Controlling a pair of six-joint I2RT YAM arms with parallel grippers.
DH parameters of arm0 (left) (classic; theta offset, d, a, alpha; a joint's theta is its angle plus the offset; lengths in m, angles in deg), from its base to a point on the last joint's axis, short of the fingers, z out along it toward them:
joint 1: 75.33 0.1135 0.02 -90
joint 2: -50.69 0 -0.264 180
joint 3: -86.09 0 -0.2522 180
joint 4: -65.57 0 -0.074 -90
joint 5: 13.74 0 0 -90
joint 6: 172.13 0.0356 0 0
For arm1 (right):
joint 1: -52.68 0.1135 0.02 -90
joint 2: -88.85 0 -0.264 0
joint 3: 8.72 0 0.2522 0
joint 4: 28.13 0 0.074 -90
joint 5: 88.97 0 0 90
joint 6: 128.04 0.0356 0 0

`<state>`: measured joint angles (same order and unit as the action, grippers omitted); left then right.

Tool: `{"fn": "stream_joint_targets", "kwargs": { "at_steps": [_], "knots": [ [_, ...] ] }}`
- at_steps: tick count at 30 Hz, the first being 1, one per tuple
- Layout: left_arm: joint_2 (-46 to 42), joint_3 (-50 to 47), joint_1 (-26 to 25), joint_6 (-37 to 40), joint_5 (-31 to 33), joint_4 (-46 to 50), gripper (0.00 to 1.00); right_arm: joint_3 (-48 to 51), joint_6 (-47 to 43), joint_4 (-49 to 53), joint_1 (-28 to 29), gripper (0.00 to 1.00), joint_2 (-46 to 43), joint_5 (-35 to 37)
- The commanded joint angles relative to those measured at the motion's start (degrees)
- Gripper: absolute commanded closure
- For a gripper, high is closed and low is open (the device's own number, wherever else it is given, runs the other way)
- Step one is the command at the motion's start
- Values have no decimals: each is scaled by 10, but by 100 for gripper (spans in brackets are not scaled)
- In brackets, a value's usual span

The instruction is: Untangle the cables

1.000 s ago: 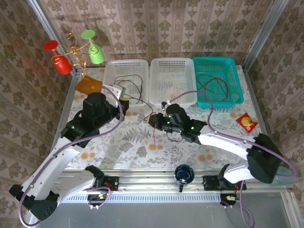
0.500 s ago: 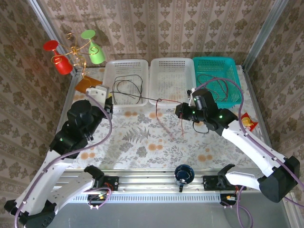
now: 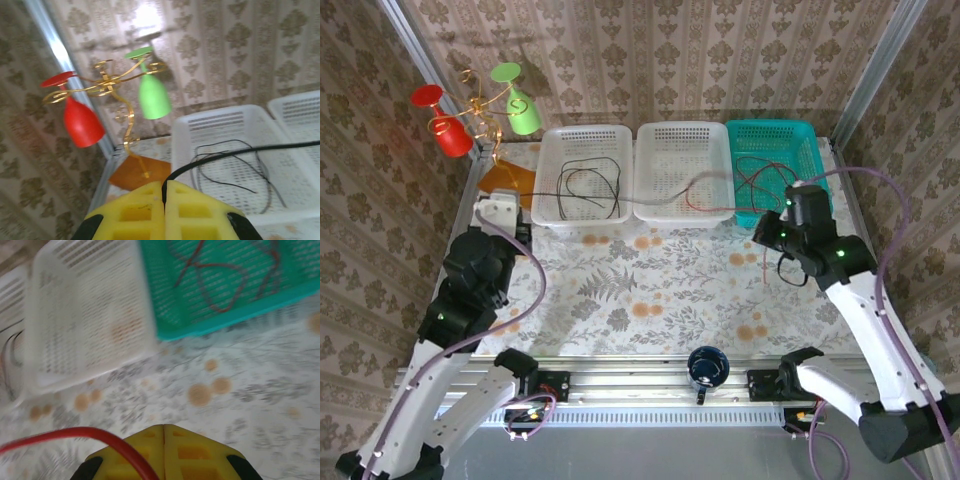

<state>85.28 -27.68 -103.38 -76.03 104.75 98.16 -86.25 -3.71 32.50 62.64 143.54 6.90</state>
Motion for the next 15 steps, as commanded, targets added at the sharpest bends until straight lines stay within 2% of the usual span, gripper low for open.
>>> {"fn": "stream_joint_targets", "kwargs": {
  "at_steps": [1,5,9,13,15],
  "knots": [
    [-16,-17,28,9,44,-24,100,-23,-21,56,-37,100,-18,75],
    [-26,-27,60,-8,43,-22,100,-29,-22,74,-88,100,-33,107],
    [-38,-36,65,-32,31,-13,100,-23,-11,74,-117,100,-53,136],
    [-39,-41,65,-55,13,6,100,-15,-22,51,-124,100,-71,107],
    [-39,-46,65,-71,-16,10,100,-22,-31,39,-124,100,-74,87]
  ]
}}
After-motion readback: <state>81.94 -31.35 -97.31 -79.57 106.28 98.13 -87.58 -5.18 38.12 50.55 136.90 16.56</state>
